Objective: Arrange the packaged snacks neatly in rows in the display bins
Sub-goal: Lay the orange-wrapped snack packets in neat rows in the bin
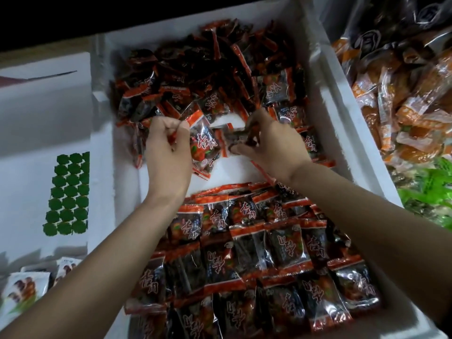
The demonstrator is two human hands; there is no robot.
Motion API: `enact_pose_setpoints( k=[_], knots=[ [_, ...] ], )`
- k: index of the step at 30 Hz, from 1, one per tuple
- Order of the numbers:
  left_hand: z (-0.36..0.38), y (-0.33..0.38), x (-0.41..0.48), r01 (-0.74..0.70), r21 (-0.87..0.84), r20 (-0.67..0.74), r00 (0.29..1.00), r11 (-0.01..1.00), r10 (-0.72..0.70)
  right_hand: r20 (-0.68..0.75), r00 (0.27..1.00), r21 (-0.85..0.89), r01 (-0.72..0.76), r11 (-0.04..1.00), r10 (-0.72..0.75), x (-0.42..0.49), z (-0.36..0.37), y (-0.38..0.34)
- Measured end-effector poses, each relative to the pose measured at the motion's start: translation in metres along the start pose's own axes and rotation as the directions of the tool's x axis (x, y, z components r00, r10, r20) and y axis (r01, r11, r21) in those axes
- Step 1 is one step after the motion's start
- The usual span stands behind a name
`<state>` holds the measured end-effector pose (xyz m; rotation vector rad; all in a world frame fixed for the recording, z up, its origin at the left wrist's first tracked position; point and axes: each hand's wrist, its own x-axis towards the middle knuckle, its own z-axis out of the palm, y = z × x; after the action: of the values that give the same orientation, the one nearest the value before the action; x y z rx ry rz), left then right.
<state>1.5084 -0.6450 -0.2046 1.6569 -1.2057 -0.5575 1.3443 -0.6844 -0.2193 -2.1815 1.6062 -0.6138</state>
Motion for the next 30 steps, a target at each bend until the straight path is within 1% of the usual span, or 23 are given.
enact_pose_setpoints(
  k=[1,3,5,7,10,12,14,15,16,17,18,19,20,22,23,25,27,30],
  knots=[
    [-0.003,0.004,-0.004,0.011,-0.005,0.007,1.0,1.0,-0.011,-0.033,0.999,0.06,0.003,0.998,-0.001,-0.007,-0.009,-0.002],
    [-0.005,0.015,-0.018,0.056,-0.036,0.04,0.998,0.998,-0.054,-0.048,0.999,0.181,-0.007,0.983,0.016,-0.026,-0.028,0.0],
    [-0.002,0.028,-0.036,0.134,-0.063,0.138,0.983,0.989,-0.125,0.001,0.999,0.21,-0.039,0.977,0.04,-0.054,-0.045,0.008],
    [0.007,0.037,-0.057,0.199,-0.037,0.271,0.945,0.979,-0.182,0.093,0.99,0.215,-0.122,0.969,0.104,-0.083,-0.058,0.021],
    [0.026,0.041,-0.086,0.214,0.014,0.404,0.892,0.977,-0.202,0.166,0.964,0.117,-0.23,0.966,0.21,-0.122,-0.065,0.041],
    [0.04,0.041,-0.103,0.186,0.019,0.474,0.863,0.982,-0.172,0.177,0.95,0.07,-0.273,0.96,0.257,-0.142,-0.063,0.052],
    [0.055,0.038,-0.116,0.156,0.059,0.53,0.832,0.986,-0.163,0.167,0.933,0.023,-0.326,0.945,0.318,-0.157,-0.06,0.056],
    [0.062,0.036,-0.121,0.139,0.087,0.553,0.817,0.986,-0.164,0.18,0.925,-0.019,-0.337,0.941,0.335,-0.163,-0.057,0.058],
    [0.067,0.033,-0.124,0.111,0.122,0.569,0.806,0.986,-0.161,0.219,0.909,-0.101,-0.34,0.935,0.354,-0.167,-0.055,0.059],
    [0.071,0.032,-0.128,0.079,0.158,0.578,0.801,0.984,-0.157,0.248,0.901,-0.211,-0.307,0.928,0.355,-0.171,-0.053,0.057],
    [0.073,0.03,-0.129,0.055,0.185,0.58,0.8,0.981,-0.154,0.254,0.909,-0.308,-0.247,0.919,0.33,-0.173,-0.052,0.053],
    [0.075,0.029,-0.131,0.047,0.198,0.581,0.799,0.979,-0.156,0.2,0.954,-0.367,-0.138,0.92,0.223,-0.177,-0.05,0.052],
    [0.073,0.029,-0.131,0.045,0.203,0.578,0.801,0.978,-0.156,0.179,0.979,-0.415,-0.018,0.91,0.101,-0.178,-0.047,0.052],
    [0.07,0.028,-0.131,0.017,0.23,0.569,0.809,0.973,-0.149,0.168,0.981,-0.419,0.158,0.894,-0.095,-0.18,-0.042,0.059],
    [0.067,0.027,-0.131,0.002,0.245,0.565,0.812,0.969,-0.145,0.187,0.97,-0.414,0.219,0.884,-0.153,-0.18,-0.039,0.065],
    [0.062,0.025,-0.129,0.004,0.244,0.559,0.817,0.97,-0.144,0.208,0.958,-0.412,0.267,0.871,-0.196,-0.176,-0.036,0.072],
    [0.059,0.022,-0.127,0.01,0.241,0.545,0.826,0.97,-0.144,0.167,0.965,-0.437,0.257,0.862,-0.203,-0.173,-0.033,0.072],
    [0.057,0.022,-0.129,0.043,0.202,0.522,0.84,0.978,-0.145,0.138,0.972,-0.541,0.233,0.808,-0.188,-0.17,-0.03,0.069]
  ],
)
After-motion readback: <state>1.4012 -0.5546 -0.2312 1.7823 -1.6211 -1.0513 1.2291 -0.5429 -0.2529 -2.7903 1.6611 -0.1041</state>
